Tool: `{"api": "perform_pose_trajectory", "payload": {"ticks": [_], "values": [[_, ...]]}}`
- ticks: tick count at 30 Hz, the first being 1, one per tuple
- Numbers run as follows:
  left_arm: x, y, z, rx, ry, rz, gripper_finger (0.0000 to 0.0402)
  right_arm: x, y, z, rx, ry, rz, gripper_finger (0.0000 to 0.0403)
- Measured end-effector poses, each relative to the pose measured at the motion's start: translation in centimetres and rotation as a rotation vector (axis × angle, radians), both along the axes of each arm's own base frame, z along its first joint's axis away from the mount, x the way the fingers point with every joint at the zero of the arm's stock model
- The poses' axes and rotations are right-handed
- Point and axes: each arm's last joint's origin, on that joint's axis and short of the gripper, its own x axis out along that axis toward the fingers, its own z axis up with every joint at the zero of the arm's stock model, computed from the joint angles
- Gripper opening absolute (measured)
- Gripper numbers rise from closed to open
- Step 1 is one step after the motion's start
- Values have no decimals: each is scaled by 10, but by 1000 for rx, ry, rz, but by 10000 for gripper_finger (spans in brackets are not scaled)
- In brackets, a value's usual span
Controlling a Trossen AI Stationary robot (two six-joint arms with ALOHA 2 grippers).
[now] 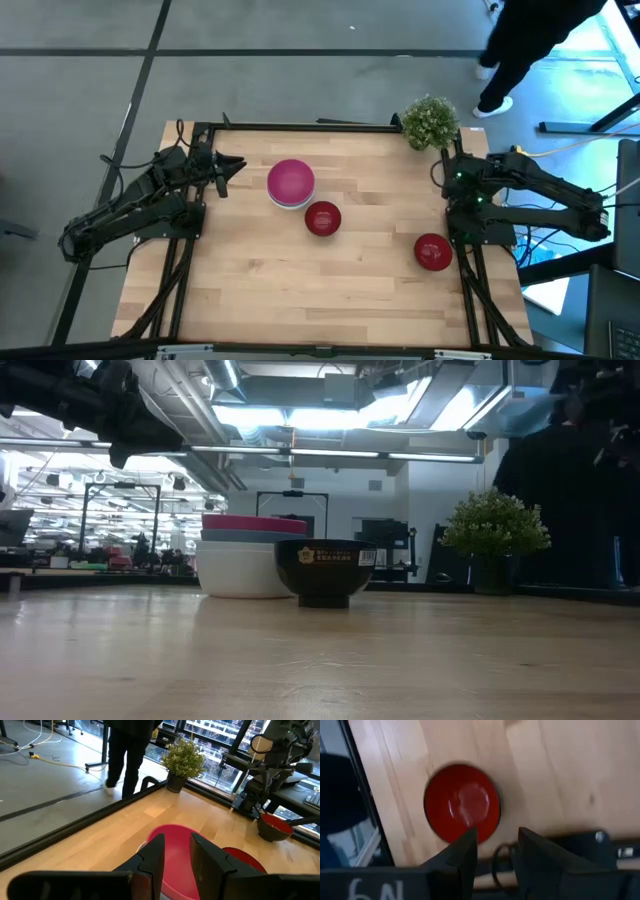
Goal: Nest bowls inside each other
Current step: Stack the right red bowl into the pink bowl
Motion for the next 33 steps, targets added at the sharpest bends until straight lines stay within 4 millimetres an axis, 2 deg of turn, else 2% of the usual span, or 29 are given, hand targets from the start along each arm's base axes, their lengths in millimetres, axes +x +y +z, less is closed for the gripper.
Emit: {"api": "perform_pose_trajectory", "payload": {"ticks": [6,12,16,22,33], "values": [[0,0,0,0,3,10,85,10,2,-3,9,47,65,144],[0,1,0,6,7,18,85,32,4,-8,1,80,110,144],[0,1,-1,6,11,19,85,46,7,-21,-9,109,144,144],[-1,0,-4,-13,40,20,85,49,14,-48,4,128,140,144],[-1,0,-5,3,66,21,85,51,26,-67,34,123,81,144]]}}
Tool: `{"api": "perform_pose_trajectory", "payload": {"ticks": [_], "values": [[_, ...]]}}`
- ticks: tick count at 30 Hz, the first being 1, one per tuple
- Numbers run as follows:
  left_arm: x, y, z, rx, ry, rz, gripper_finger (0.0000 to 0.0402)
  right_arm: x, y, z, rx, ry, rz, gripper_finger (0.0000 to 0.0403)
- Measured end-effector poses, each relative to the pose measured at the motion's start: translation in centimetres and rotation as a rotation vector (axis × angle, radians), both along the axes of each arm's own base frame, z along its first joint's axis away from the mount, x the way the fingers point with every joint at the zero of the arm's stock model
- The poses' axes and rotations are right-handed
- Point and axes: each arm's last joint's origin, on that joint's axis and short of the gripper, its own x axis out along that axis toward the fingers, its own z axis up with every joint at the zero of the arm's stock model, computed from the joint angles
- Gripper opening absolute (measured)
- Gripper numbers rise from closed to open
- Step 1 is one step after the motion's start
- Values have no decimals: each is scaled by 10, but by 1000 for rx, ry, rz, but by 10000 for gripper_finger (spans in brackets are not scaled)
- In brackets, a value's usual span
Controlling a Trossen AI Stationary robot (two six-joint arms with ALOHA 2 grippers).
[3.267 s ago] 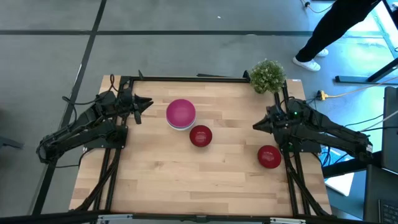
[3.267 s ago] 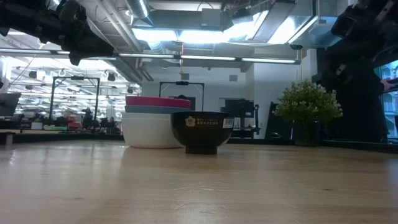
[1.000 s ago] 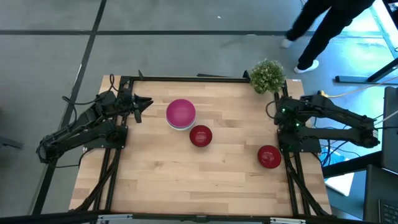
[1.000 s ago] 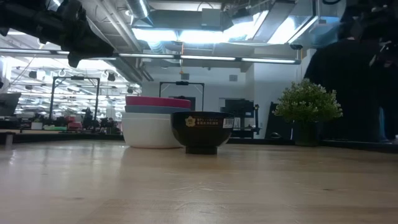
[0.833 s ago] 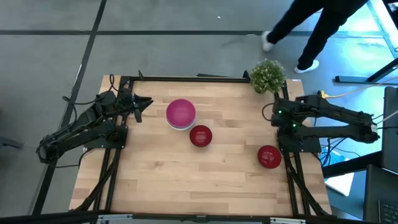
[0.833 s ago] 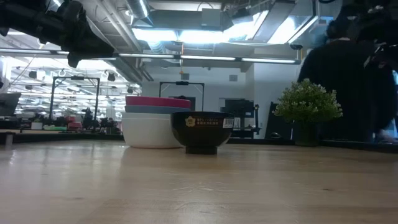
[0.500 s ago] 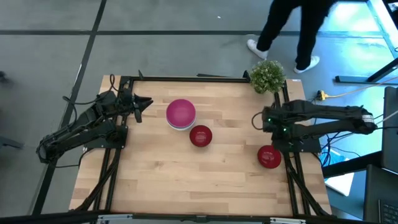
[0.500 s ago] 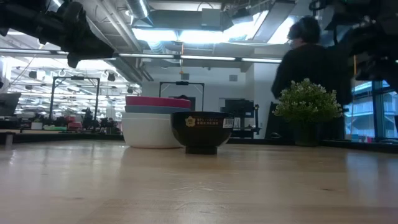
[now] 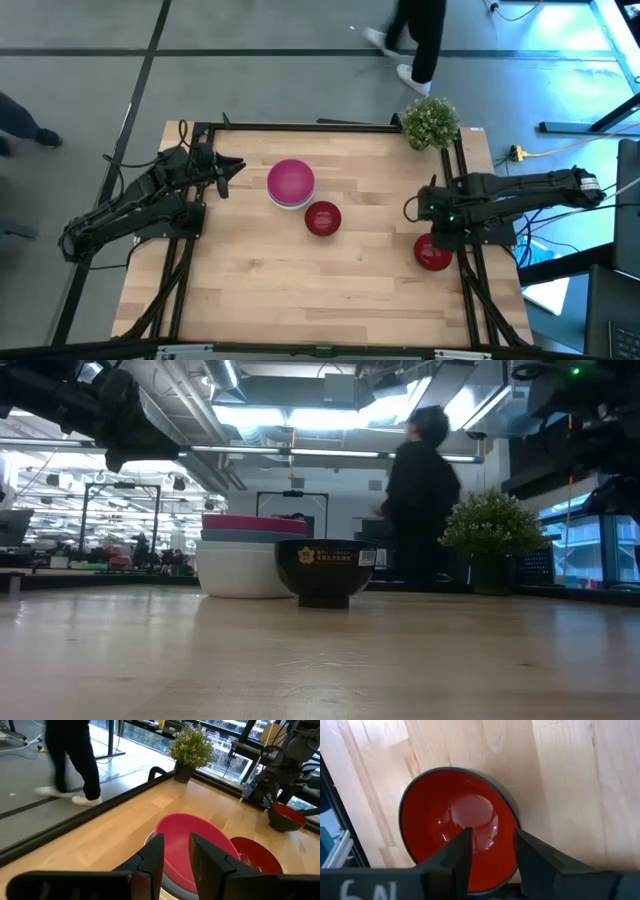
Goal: Nest bowls inside each other
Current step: Stack the right red bowl into the pink bowl
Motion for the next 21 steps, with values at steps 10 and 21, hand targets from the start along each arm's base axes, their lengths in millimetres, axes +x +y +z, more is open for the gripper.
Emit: {"api": "perform_pose_trajectory", "payload": {"ticks": [10,21], "values": [[0,1,0,27,15,15,85,1,3,-3,-56,2,-38,144],[0,1,0,27,15,15,85,3,1,-4,-99,12,-92,144]]}}
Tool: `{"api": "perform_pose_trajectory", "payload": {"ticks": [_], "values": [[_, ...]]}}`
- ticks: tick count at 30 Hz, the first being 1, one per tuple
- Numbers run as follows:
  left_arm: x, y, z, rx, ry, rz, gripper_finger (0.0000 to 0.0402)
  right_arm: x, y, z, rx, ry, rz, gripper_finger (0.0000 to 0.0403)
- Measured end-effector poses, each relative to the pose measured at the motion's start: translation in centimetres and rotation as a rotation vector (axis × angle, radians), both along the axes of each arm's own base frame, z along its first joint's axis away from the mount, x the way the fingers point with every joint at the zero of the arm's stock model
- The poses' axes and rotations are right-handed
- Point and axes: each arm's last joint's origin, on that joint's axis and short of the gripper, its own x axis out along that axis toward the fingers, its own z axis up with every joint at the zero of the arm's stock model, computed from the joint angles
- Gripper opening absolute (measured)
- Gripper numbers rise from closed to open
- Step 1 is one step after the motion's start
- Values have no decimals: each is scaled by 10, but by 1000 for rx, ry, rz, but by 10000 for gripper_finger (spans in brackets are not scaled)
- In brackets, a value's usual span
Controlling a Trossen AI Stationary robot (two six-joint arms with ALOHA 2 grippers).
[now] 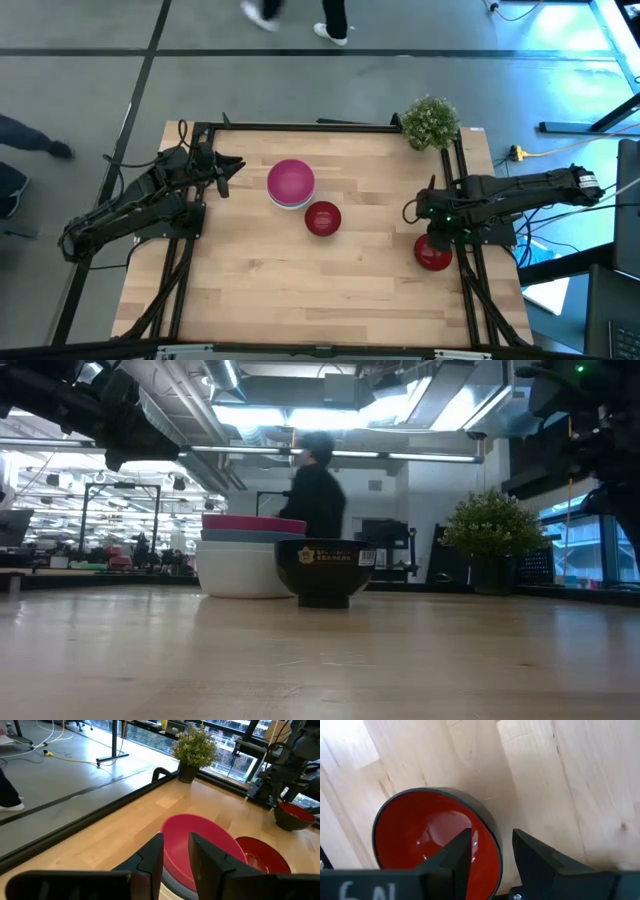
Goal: Nest bowls inside each other
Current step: Stack the right red bowl into the pink bowl
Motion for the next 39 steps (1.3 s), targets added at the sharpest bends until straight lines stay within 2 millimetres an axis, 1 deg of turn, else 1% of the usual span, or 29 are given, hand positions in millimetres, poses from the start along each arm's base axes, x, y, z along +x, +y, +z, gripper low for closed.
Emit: {"api": "perform_pose_trajectory", "payload": {"ticks": [18,20,22,28,29,33,35,39], "values": [[0,0,0,0,0,-1,85,12,1,-12,-4,104,-3,141],[0,0,0,0,0,-1,85,13,1,-14,-5,114,-4,129],[0,0,0,0,0,0,85,13,1,-14,-5,120,-3,109],[0,0,0,0,0,-1,85,14,1,-15,-5,116,3,16],[0,0,0,1,0,-1,85,14,1,-15,-5,115,6,12],[0,0,0,1,0,-1,85,14,1,-15,-4,120,-1,17],[0,0,0,1,0,-1,85,14,1,-15,1,119,-3,11],[0,0,0,1,0,-1,85,19,1,-14,18,73,-7,8]]}}
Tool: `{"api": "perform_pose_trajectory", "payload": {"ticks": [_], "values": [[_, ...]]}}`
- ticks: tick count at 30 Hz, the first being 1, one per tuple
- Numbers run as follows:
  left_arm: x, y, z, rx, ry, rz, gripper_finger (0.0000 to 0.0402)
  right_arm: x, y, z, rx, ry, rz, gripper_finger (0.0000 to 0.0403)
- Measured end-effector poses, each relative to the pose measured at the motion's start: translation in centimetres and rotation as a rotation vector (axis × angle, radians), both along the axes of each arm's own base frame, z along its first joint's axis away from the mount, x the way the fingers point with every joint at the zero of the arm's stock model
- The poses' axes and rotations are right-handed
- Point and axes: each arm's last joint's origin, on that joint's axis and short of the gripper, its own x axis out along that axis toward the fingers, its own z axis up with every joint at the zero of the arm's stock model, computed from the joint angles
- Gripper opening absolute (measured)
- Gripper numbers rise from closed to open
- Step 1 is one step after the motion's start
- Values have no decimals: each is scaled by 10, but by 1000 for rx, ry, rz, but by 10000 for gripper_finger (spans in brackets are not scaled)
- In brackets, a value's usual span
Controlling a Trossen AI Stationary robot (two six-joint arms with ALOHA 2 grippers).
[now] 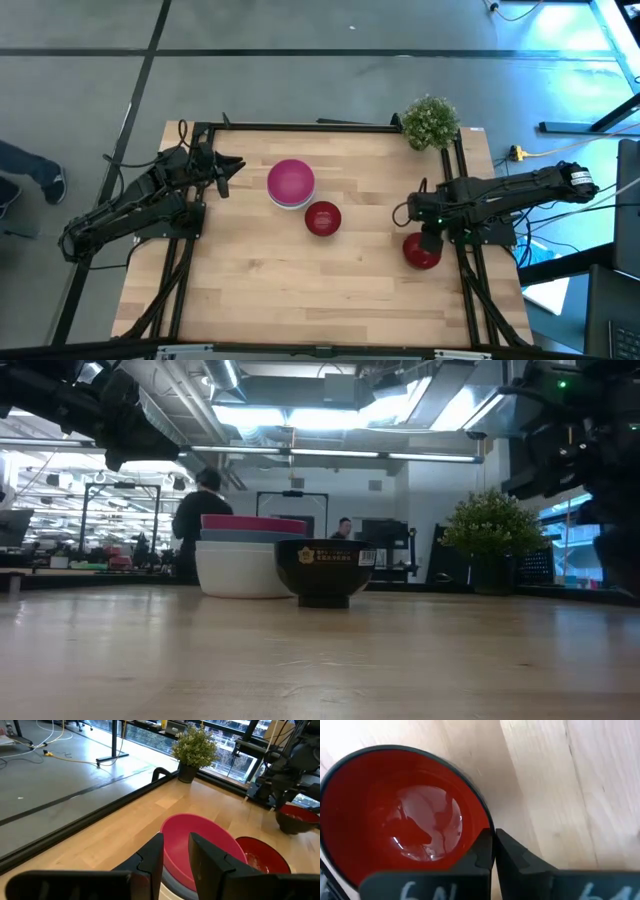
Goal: Nest bowls inside each other
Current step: Stack the right red bowl into the pink bowl
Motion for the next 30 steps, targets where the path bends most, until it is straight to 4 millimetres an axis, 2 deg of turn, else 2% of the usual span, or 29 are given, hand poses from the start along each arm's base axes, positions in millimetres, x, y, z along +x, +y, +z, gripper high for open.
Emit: {"api": "perform_pose_trajectory", "payload": {"ticks": [5,10,18,23,30], "values": [[0,0,0,0,0,0,85,8,0,4,19,-64,-18,8],[0,0,0,-1,-1,-3,85,23,1,21,10,-112,-18,8],[0,0,0,-1,-1,-7,85,63,-2,55,-60,-197,41,8],[0,0,0,-2,-1,-8,85,92,-15,69,-121,-254,82,7],[1,-1,0,-8,-6,-41,85,130,-43,88,-192,-397,111,7]]}}
